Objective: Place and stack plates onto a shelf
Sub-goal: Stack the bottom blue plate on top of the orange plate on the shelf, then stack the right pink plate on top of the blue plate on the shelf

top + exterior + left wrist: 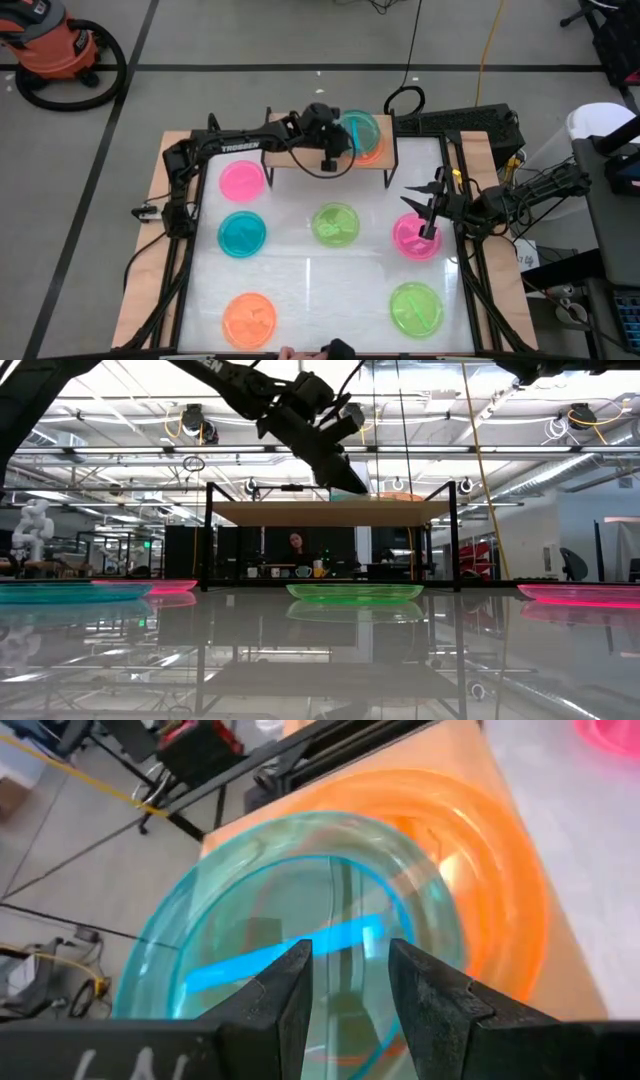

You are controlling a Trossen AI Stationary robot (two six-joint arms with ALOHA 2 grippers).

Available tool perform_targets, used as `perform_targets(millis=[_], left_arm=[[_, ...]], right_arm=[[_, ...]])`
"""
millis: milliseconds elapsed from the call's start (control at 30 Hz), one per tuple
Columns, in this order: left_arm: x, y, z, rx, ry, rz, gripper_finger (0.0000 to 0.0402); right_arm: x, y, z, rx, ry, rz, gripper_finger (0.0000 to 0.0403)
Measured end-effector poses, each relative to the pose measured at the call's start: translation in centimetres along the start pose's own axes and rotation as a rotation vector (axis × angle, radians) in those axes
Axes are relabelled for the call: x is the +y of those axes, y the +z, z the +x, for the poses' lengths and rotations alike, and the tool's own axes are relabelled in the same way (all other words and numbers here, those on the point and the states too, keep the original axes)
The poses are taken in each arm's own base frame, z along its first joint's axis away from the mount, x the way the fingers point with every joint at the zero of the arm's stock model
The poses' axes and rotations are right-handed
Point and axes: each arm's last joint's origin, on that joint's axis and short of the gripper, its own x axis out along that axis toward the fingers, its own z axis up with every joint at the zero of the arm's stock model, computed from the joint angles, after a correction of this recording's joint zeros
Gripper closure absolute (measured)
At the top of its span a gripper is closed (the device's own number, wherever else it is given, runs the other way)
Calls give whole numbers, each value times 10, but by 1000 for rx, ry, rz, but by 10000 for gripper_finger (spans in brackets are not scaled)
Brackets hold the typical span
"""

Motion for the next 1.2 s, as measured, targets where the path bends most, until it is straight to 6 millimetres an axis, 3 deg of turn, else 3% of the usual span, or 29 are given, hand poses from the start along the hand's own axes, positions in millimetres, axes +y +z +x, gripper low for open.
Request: perform_targets(millis=[467,933,1067,1200], left_arm=[[-9,-1,0,48,-52,-31,261],[-11,24,-4,-95,31,65,261],[2,43,-39,-156,96,-3,261],[14,64,-95,-230,128,-131,261]], right_arm=[[0,0,0,1,0,1,298],[2,-7,-1,18,4,-12,298],[2,-10,-1,49,-32,-17,298],[0,-13,-2,112,-129,-11,298]])
